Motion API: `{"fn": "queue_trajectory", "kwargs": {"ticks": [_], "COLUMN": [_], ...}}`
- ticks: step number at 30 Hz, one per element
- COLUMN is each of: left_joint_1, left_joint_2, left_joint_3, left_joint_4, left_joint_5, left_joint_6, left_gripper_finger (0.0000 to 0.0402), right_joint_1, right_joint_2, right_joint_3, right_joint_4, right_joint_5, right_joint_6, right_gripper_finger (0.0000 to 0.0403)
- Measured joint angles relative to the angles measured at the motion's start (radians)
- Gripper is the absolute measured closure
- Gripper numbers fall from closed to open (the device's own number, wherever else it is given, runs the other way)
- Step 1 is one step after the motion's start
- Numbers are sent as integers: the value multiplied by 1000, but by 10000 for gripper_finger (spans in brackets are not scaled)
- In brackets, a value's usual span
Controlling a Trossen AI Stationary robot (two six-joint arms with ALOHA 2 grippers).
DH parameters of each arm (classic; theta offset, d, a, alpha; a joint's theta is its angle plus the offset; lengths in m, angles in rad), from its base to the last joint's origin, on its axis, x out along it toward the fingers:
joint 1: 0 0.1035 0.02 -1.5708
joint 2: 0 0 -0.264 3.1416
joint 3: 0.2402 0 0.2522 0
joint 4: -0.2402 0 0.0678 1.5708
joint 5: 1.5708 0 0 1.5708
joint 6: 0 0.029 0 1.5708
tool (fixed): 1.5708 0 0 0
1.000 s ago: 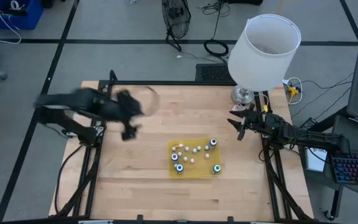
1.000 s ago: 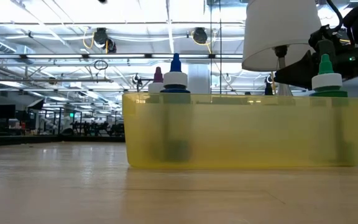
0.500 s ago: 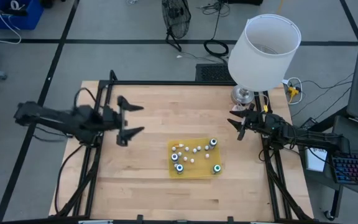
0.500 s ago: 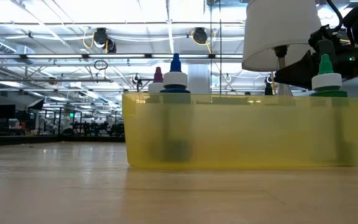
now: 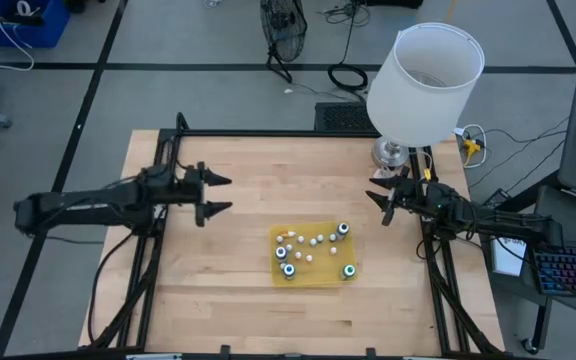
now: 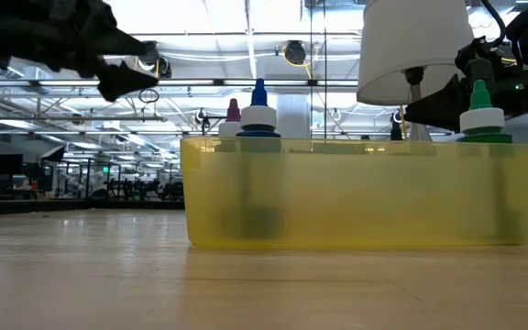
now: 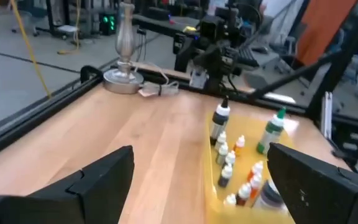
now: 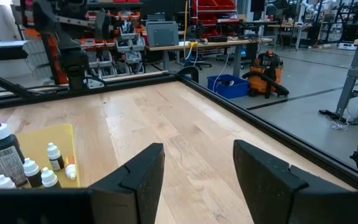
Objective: Pick & Place food coloring
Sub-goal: Return to Home Position
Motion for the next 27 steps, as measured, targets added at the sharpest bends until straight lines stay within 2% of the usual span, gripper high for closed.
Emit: {"fn": "queue_trajectory", "kwargs": {"ticks": [3,5,10,15,21,27], "left_joint_1": [37,43,43,43,43,14], "left_joint_2": [-103,-181,-359,-489,-544,-530], "left_joint_3": [51,51,-43,-138,-274,-292], "left_joint_4": [-181,-235,-256,-134,7,-36], "left_joint_5": [32,-5,-166,-158,-158,-132], "left_joint_6": [42,47,11,24,32,24], "left_gripper_finger": [36,36,36,36,36,36], "right_joint_1": [0,0,0,0,0,0], "right_joint_2": [0,0,0,0,0,0], "right_joint_3": [0,0,0,0,0,0], "right_joint_4": [0,0,0,0,0,0], "right_joint_5": [0,0,0,0,0,0], "right_joint_6": [0,0,0,0,0,0], "right_gripper_finger": [222,222,222,222,222,222]}}
